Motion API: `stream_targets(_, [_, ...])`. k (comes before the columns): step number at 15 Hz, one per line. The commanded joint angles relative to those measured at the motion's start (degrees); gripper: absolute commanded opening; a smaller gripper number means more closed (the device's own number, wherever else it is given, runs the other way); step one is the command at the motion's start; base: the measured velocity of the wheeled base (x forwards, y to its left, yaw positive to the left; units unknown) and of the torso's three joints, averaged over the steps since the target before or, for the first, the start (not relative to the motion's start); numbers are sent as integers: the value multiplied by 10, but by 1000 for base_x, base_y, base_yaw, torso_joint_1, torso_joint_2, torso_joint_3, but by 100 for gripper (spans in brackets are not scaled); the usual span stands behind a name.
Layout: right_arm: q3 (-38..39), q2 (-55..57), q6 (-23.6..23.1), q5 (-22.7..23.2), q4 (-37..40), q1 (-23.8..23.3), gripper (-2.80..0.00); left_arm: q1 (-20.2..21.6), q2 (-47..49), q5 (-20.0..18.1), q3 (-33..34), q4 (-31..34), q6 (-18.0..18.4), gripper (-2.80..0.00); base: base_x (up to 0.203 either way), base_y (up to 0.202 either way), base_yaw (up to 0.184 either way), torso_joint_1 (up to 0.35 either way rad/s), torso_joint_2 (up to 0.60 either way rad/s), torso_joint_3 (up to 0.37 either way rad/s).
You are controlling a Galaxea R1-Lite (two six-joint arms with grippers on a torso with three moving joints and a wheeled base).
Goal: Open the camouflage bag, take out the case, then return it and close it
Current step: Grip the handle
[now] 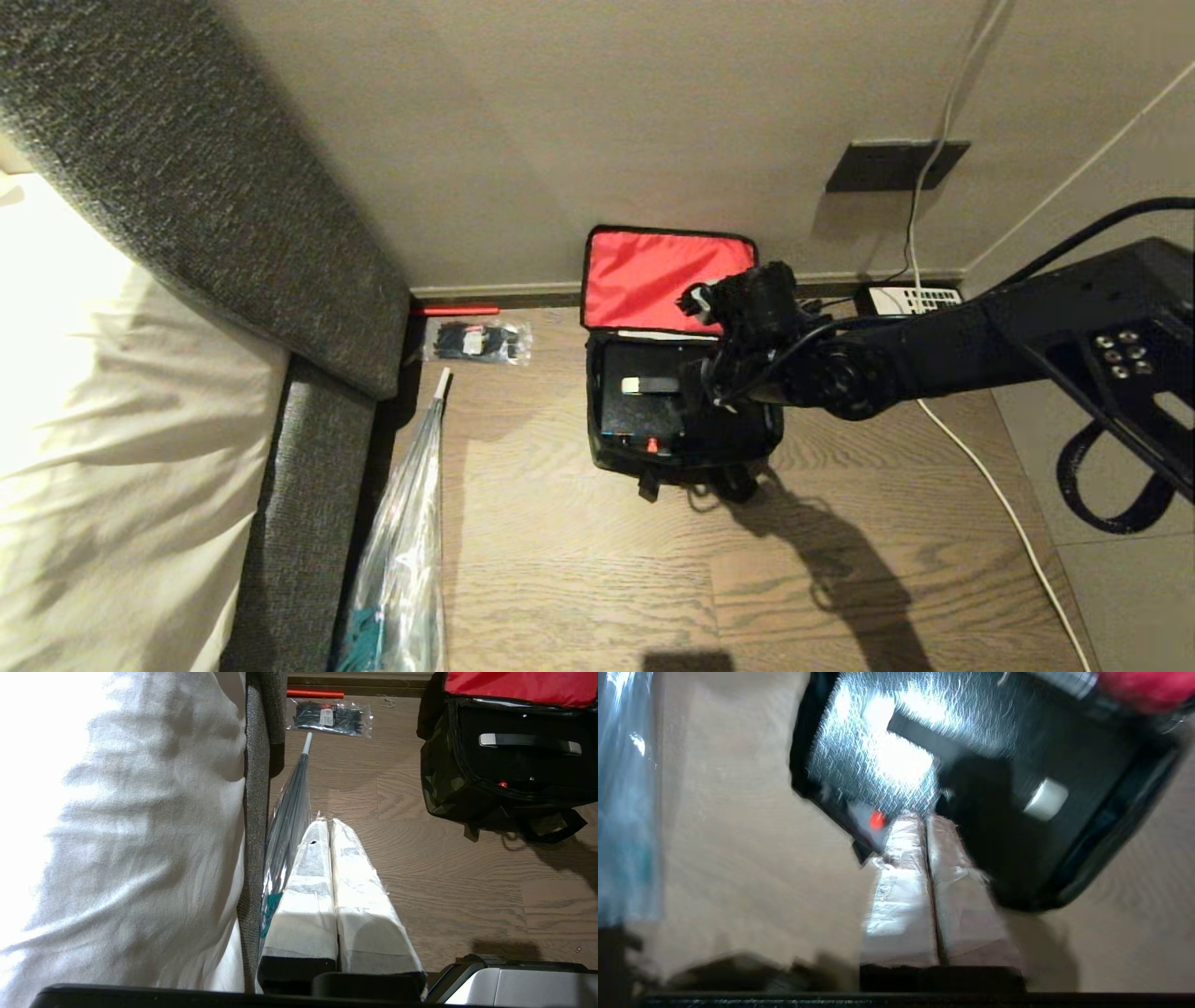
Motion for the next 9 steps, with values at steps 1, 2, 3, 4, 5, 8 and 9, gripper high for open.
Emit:
stream_targets(1, [-39, 51, -1, -19, 35, 2, 0, 0, -1, 0, 0, 0, 0, -280, 0, 0, 0, 0, 0, 0])
stream_targets(2, [-40, 63, -7, -36, 40, 2, 0, 0, -1, 0, 0, 0, 0, -280, 0, 0, 0, 0, 0, 0])
stream_targets(3, [-41, 75, -14, -47, 35, 2, 0, 0, -1, 0, 0, 0, 0, -280, 0, 0, 0, 0, 0, 0])
stream_targets(4, [-41, 82, -21, -50, 13, 1, 0, 0, -1, 0, 0, 0, 0, -280, 0, 0, 0, 0, 0, 0])
stream_targets(5, [-41, 84, -46, -52, -3, 1, 0, 0, -1, 0, 0, 0, 0, -280, 0, 0, 0, 0, 0, 0])
stream_targets(8, [-16, 84, -194, -94, -140, -10, 0, 0, -1, 0, 0, 0, 0, -280, 0, 0, 0, 0, 0, 0])
stream_targets(9, [14, 75, -248, -113, -175, -12, 0, 0, -1, 0, 0, 0, 0, -280, 0, 0, 0, 0, 0, 0])
